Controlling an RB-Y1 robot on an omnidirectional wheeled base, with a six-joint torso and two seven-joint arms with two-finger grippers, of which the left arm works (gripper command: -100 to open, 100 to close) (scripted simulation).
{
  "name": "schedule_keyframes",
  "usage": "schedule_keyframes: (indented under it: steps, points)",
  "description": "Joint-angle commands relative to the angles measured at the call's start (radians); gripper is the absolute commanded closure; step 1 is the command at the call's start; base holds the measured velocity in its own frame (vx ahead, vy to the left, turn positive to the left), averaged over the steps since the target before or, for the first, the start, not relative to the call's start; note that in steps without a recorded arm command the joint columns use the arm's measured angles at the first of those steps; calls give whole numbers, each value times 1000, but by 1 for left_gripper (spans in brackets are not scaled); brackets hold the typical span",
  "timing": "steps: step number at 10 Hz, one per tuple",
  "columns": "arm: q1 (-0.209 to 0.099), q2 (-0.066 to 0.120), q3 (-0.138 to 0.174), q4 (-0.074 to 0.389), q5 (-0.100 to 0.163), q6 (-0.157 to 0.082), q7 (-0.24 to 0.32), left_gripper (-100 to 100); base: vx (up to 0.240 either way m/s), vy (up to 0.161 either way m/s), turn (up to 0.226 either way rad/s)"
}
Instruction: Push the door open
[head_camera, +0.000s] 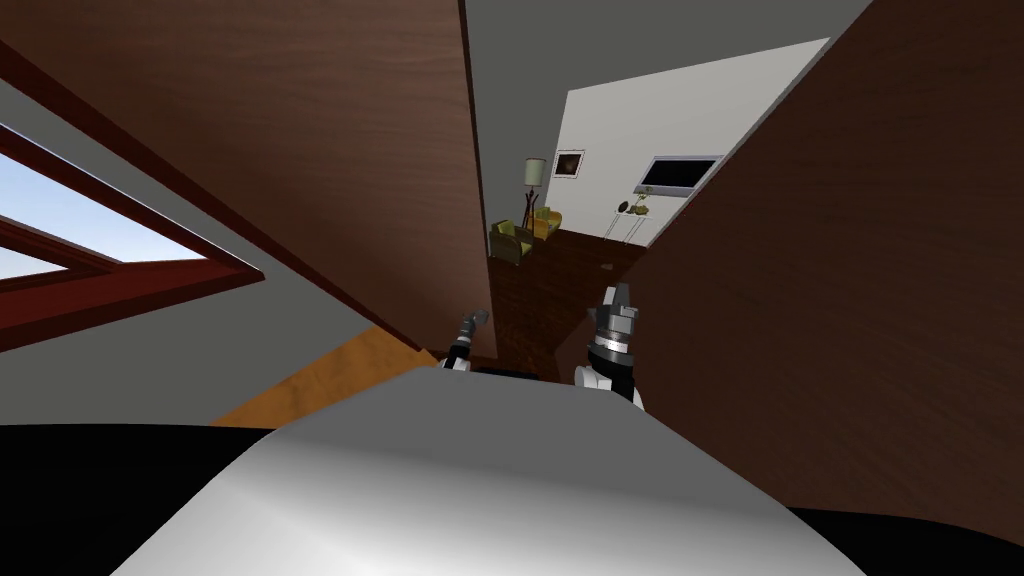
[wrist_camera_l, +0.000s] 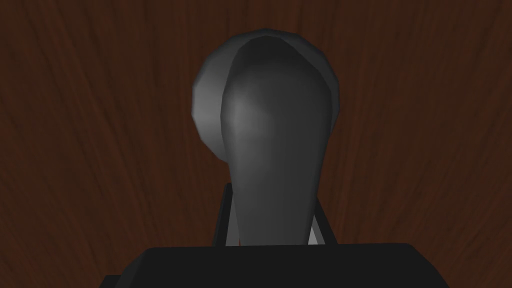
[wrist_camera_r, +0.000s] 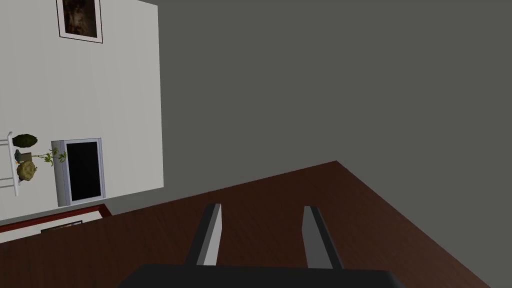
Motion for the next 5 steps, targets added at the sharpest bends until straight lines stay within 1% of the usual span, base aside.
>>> schedule_keyframes:
  steps: [1,3,4,5]
  points:
    - [-12,-9,17,8,6,-7,-6,100,169,-83,59]
    - [-16,-17,33,13,12,-7,-11,100,160,-95,52]
    - [-14,-9,34,17,12,-8,-10,100,63,-27,35]
    - [-16,2,49,16,18,-10,-17,100,110,0,50]
